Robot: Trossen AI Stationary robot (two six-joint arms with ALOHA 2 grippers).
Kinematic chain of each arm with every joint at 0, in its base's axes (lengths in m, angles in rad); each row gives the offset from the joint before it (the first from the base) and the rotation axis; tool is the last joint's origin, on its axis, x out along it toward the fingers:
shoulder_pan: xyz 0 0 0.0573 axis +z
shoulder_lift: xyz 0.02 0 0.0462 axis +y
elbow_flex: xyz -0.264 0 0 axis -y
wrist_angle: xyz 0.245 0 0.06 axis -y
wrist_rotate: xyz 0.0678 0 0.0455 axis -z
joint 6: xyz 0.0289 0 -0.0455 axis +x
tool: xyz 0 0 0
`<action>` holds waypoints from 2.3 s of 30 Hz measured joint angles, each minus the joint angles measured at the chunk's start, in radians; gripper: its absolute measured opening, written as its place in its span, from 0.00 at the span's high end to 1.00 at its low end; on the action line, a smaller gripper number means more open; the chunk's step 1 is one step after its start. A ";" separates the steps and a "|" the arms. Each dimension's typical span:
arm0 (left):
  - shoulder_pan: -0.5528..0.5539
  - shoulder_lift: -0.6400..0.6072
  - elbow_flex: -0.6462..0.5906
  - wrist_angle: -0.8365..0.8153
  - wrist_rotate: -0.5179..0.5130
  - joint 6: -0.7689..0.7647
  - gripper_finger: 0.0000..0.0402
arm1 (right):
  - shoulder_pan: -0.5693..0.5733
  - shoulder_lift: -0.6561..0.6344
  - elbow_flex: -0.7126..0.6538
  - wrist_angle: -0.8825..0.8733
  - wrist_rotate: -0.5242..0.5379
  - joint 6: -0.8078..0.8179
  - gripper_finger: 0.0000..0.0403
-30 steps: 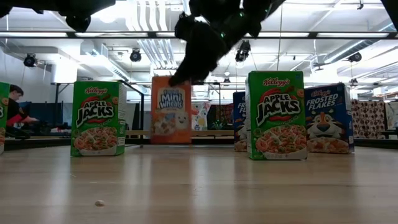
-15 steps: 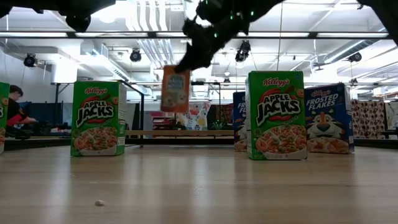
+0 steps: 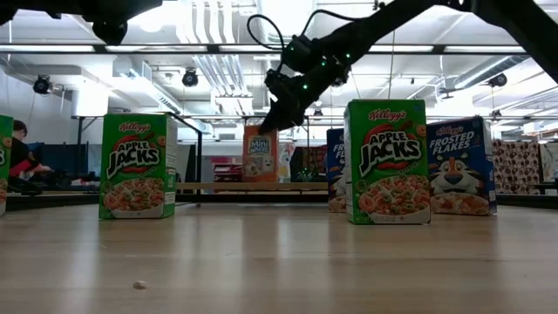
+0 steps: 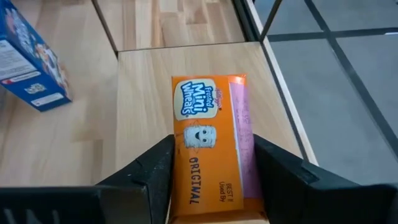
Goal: Stack cereal on shelf
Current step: Put the center orange cereal box on the shelf
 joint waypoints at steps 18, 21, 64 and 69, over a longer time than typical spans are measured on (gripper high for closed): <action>0.000 0.001 0.000 0.000 0.000 -0.008 1.00 | 0.004 0.006 0.000 -0.007 0.002 0.013 0.33; 0.000 0.001 0.000 0.000 0.000 -0.008 1.00 | 0.004 0.004 0.000 -0.007 0.003 0.027 0.32; 0.000 0.002 0.000 0.002 0.000 -0.034 1.00 | 0.062 -0.128 -0.079 -0.205 0.223 0.156 0.88; 0.000 0.004 0.000 0.003 0.000 -0.034 1.00 | 0.061 -0.096 -0.081 -0.140 0.223 0.142 0.95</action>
